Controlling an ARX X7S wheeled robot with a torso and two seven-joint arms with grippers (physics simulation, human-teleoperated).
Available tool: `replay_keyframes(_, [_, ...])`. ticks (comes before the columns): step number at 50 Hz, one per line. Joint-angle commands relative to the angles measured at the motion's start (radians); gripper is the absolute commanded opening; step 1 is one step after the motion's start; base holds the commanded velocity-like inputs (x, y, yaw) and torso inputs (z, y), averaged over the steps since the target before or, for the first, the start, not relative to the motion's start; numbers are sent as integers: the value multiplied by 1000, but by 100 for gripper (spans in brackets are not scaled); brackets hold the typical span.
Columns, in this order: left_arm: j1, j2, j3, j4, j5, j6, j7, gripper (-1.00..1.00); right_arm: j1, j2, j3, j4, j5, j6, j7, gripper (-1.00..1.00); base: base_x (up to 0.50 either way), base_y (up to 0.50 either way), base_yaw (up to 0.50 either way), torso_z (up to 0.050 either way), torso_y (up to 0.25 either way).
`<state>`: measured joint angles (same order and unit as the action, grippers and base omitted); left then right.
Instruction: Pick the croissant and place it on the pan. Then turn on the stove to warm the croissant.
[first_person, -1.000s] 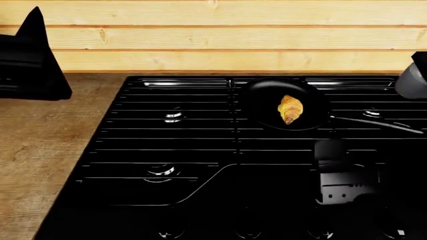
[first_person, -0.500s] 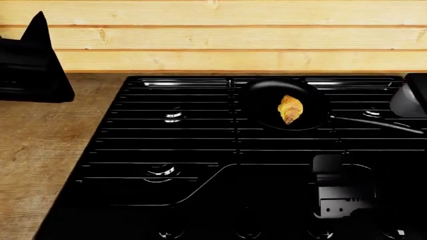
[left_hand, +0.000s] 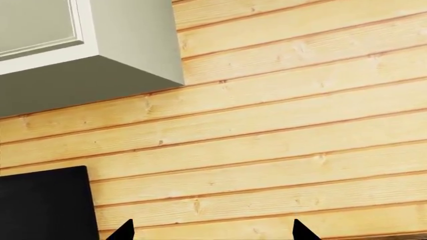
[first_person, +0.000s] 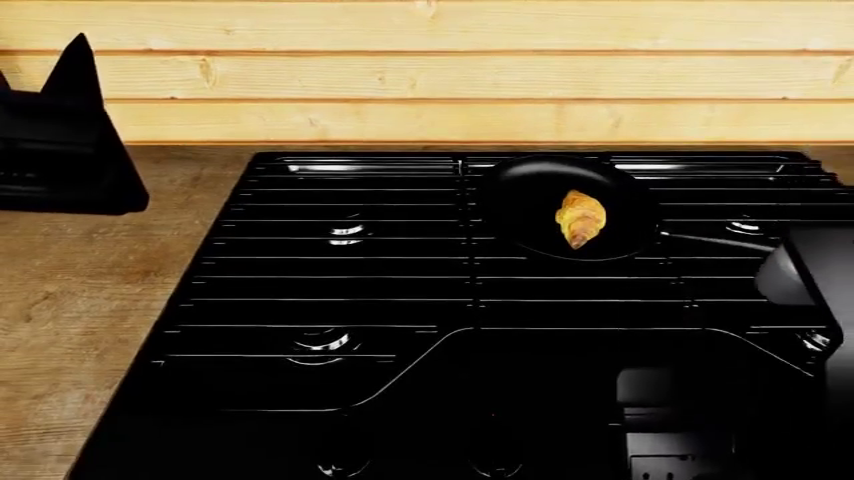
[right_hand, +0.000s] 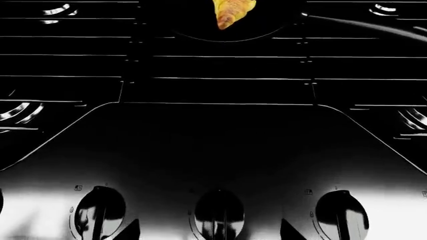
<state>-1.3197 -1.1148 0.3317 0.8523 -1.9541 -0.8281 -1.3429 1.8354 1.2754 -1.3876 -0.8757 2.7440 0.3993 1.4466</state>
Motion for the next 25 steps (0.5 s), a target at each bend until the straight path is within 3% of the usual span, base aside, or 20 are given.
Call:
replay_keyframes(1, [14, -13, -11, 9, 3, 12, 3, 100, -35, 12, -22, -27, -34, -21, -20, 100, 0, 0, 0, 0, 0])
replay_keyframes(25, [14, -19, -8, 12, 2, 16, 3, 100, -119, 113, -58, -61, -99, -86, -73, 100, 0, 0, 0, 0, 0])
